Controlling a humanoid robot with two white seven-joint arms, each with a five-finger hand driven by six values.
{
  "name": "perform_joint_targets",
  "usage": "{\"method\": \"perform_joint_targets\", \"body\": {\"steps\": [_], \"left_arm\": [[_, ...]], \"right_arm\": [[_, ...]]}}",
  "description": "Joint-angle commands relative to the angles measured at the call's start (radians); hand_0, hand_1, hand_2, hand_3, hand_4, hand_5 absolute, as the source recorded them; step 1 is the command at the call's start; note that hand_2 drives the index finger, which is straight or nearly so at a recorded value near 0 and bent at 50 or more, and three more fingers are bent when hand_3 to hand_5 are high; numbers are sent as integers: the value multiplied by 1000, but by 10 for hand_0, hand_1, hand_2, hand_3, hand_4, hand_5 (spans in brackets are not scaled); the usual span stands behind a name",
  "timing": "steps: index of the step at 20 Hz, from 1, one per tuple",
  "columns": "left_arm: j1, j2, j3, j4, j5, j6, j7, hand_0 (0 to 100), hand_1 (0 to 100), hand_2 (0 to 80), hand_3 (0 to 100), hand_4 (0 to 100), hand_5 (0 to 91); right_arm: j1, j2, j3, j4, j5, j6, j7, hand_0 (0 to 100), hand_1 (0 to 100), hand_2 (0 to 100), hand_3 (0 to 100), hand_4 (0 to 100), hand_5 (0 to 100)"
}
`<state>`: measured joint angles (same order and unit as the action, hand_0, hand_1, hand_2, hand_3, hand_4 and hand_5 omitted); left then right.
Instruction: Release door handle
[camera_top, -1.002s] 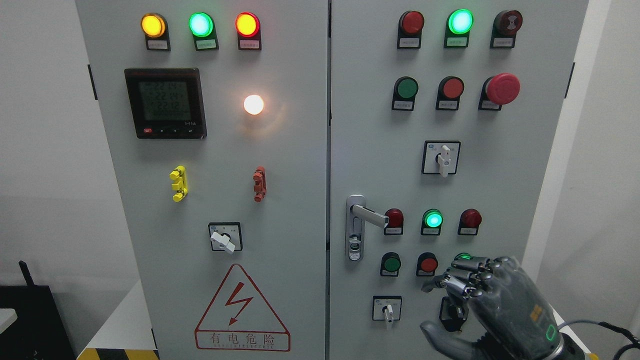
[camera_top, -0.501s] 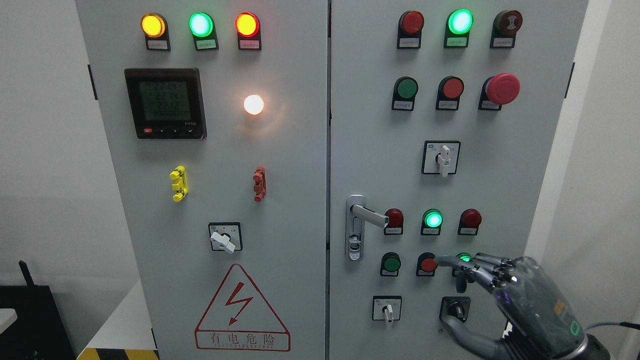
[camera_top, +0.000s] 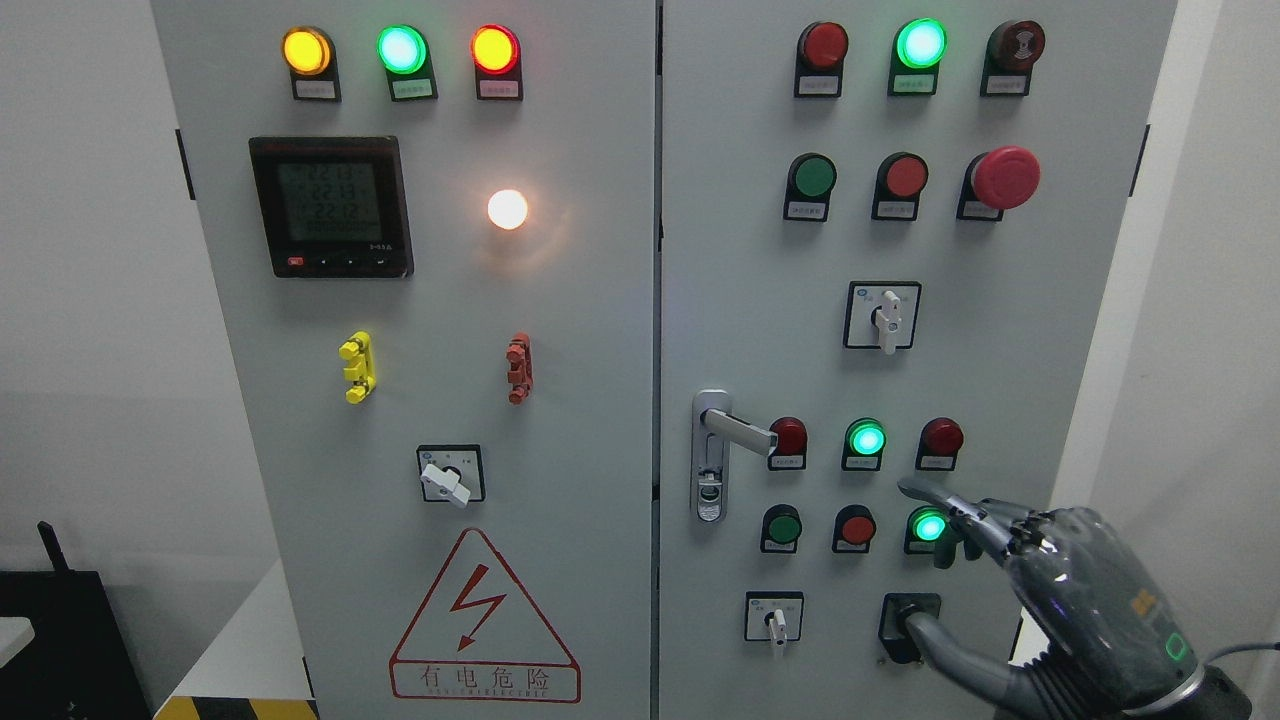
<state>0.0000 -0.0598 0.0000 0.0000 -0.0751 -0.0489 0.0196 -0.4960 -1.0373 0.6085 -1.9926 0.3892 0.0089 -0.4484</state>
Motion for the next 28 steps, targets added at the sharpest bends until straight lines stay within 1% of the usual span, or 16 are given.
{"method": "perform_joint_targets", "body": {"steps": [1, 4, 6, 7, 8, 9, 10, 11, 13, 14, 17, 21, 23, 24, 28], "left_arm": [[-3, 0, 2, 9, 0, 0, 0, 120, 389, 0, 0, 0, 0], [-3, 0, 2, 9, 0, 0, 0, 120, 389, 0, 0, 0, 0], [-3, 0, 2, 9, 0, 0, 0, 120, 389, 0, 0, 0, 0], [-3, 0, 2, 9, 0, 0, 0, 120, 389, 0, 0, 0, 0], [-3, 0, 2, 9, 0, 0, 0, 120, 389, 0, 0, 0, 0], [-3, 0, 2, 9, 0, 0, 0, 120, 389, 0, 0, 0, 0], [-3, 0, 2, 9, 0, 0, -1, 120, 389, 0, 0, 0, 0], [-3, 0, 2, 9, 0, 0, 0, 120, 389, 0, 0, 0, 0], [-3, 0, 2, 9, 0, 0, 0, 120, 389, 0, 0, 0, 0], [-3, 0, 2, 9, 0, 0, 0, 120, 389, 0, 0, 0, 0], [-3, 0, 2, 9, 0, 0, 0, 120, 389, 0, 0, 0, 0], [-3, 0, 2, 9, 0, 0, 0, 120, 389, 0, 0, 0, 0], [-3, 0, 2, 9, 0, 0, 0, 120, 389, 0, 0, 0, 0], [-3, 0, 2, 9, 0, 0, 0, 120, 389, 0, 0, 0, 0], [-3, 0, 2, 9, 0, 0, 0, 120, 389, 0, 0, 0, 0]], "right_arm": [[-41, -55, 28, -97, -12, 39, 13, 394, 274, 183, 688, 776, 955], [-85, -46, 39, -97, -12, 39, 22, 393, 267, 206, 716, 796, 961], [-128, -46, 66, -97, -15, 40, 28, 399, 256, 226, 750, 824, 968], [-145, -49, 86, -97, -27, 42, 30, 403, 251, 253, 793, 860, 975], [-166, -50, 111, -97, -42, 42, 30, 410, 246, 283, 852, 902, 986], [-197, -50, 141, -97, -50, 43, 31, 411, 245, 304, 882, 930, 990], [-235, -50, 180, -97, -55, 48, 31, 412, 243, 353, 937, 971, 995], [-280, -50, 227, -97, -65, 62, 31, 409, 240, 398, 967, 999, 998], [-370, -46, 316, -97, -102, 88, 30, 412, 217, 422, 1000, 1000, 1000], [-407, -40, 351, -97, -125, 97, 30, 413, 204, 431, 1000, 1000, 1000], [-461, -32, 416, -97, -154, 131, 30, 407, 191, 449, 1000, 1000, 1000], [-470, -30, 439, -97, -180, 137, 30, 398, 192, 451, 1000, 1000, 1000], [-470, -29, 458, -97, -211, 163, 30, 394, 193, 452, 1000, 1000, 1000], [-470, -23, 461, -97, -225, 180, 30, 392, 194, 452, 1000, 1000, 1000], [-481, -21, 478, -97, -253, 235, 30, 386, 196, 449, 1000, 1000, 1000]]}}
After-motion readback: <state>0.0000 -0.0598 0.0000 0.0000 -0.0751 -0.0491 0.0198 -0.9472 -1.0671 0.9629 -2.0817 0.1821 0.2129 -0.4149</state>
